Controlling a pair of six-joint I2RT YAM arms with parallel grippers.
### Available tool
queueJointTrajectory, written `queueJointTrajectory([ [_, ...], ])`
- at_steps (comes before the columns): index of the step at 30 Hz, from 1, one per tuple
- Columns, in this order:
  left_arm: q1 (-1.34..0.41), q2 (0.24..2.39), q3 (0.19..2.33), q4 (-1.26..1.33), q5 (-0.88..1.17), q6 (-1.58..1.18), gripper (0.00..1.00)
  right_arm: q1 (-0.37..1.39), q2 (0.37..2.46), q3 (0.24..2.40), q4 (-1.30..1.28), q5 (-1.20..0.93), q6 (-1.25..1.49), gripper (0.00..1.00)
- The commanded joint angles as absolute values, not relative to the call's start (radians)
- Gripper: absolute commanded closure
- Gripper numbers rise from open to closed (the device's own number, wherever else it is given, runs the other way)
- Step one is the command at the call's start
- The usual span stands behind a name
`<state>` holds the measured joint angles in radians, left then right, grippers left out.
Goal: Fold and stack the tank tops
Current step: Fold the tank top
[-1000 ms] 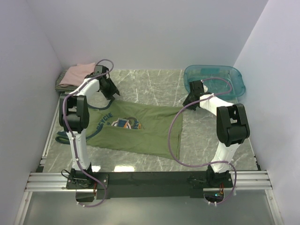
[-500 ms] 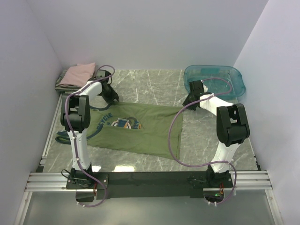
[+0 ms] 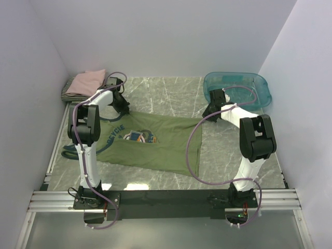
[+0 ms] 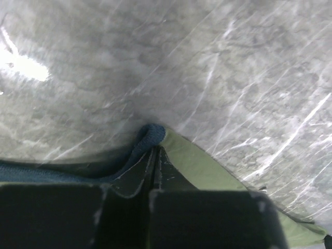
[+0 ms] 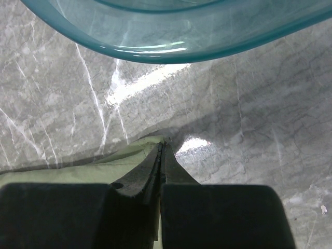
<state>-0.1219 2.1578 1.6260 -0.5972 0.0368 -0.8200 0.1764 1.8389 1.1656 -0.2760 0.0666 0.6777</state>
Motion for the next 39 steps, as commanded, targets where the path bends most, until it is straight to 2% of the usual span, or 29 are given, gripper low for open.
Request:
queueJointTrajectory([
  [1, -0.124, 2.201, 1.647, -0.571, 0.003, -0.811, 0.99, 0.167, 1.842, 1.180, -0.258, 0.089, 0.666, 1.00],
  [10, -0.118, 2.085, 1.591, -0.468, 0.026, -0.824, 0.99, 0.167, 1.734, 1.163, -0.264, 0.086, 0.660, 1.00],
  [15, -0.117, 2.097, 1.615, -0.492, 0.032, -0.827, 0.99, 0.167, 1.707, 1.164, -0.272, 0.077, 0.657, 1.00],
  [16, -0.117, 2.100, 1.615, -0.494, 0.029, -0.830, 0.87, 0.167, 1.707, 1.164, -0.272, 0.075, 0.657, 1.00],
  [19, -0.117, 2.070, 1.583, -0.469, 0.034, -0.834, 0.64, 0.167, 1.710, 1.160, -0.270, 0.074, 0.655, 1.00],
  [21, -0.117, 2.054, 1.577, -0.471, 0.028, -0.841, 0.59, 0.167, 1.713, 1.158, -0.268, 0.072, 0.653, 1.00],
  [27, -0.117, 2.000, 1.597, -0.521, -0.024, -0.859, 0.60, 0.166, 1.729, 1.154, -0.258, 0.067, 0.658, 1.00],
  [33, -0.118, 2.037, 1.670, -0.650, -0.106, -0.899, 0.64, 0.169, 1.739, 1.157, -0.255, 0.067, 0.658, 1.00],
  [39, -0.120, 2.080, 1.638, -0.600, -0.060, -0.911, 0.65, 0.170, 1.746, 1.158, -0.252, 0.063, 0.660, 1.00],
])
